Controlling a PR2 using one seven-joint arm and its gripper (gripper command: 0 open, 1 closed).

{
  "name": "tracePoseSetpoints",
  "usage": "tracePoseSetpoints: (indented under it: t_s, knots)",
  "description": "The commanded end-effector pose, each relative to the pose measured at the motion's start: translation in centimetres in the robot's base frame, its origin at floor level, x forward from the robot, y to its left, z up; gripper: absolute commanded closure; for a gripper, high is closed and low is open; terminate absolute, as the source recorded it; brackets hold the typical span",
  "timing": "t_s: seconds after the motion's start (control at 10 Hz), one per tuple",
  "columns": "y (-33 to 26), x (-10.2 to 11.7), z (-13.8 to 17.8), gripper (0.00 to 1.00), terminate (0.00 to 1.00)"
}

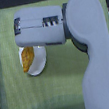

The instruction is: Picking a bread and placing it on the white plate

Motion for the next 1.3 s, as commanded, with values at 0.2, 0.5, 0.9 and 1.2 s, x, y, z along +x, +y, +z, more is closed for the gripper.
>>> tracePoseSetpoints:
  t_s: [0.2, 0.5, 0.9, 1.2]
  knots:
    - [-0.3, 0.2, -0.5, 0.00, 0.00]
    - [-0.6, 0.6, -0.2, 0.00, 0.00]
    - [-0.8, 0.9, -0.6, 0.00, 0.00]
    - [-1.1, 1.2, -0.4, 0.00, 0.00]
